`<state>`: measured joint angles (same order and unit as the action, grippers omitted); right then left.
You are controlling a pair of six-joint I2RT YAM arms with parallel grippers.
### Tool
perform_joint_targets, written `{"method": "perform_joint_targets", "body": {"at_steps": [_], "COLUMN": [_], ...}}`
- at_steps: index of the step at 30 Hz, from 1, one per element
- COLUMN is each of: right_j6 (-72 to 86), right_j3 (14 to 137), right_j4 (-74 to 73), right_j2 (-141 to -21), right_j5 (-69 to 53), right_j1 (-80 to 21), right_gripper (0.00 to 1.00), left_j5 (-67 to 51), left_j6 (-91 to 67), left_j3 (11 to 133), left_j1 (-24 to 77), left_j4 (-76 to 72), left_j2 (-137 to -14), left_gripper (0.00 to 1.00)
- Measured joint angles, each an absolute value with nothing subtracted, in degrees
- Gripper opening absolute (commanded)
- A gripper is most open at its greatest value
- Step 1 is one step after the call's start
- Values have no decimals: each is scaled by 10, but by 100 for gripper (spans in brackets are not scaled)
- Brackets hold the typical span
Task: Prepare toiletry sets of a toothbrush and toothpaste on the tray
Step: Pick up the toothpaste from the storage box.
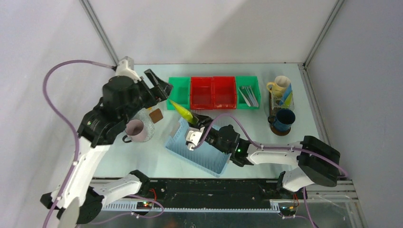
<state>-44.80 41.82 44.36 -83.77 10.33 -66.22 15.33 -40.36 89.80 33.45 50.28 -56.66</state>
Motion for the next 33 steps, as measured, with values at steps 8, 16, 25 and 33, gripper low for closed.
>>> {"method": "perform_joint_targets", "body": {"at_steps": [8, 16, 25, 33], "right_j6": [-557, -637, -684, -695], "right_j3": [415, 415, 415, 415], "right_j4": [533, 596, 624, 646], "right_j2": [-880, -934, -958, -961], "right_j5": [139, 168, 189, 203], "right_j1": [-677, -684, -686, -687], "right_gripper": [0, 0, 0, 0], "left_j5": [79, 53, 70, 119], "left_j6": [-419, -421, -420, -410], "left_j3": [868, 868, 847, 848], "left_j1": [296, 291, 289, 277], "left_j4": [509, 520, 539, 575], "left_j2": [-630, -639, -630, -629], "left_gripper": [71, 62, 74, 81]}}
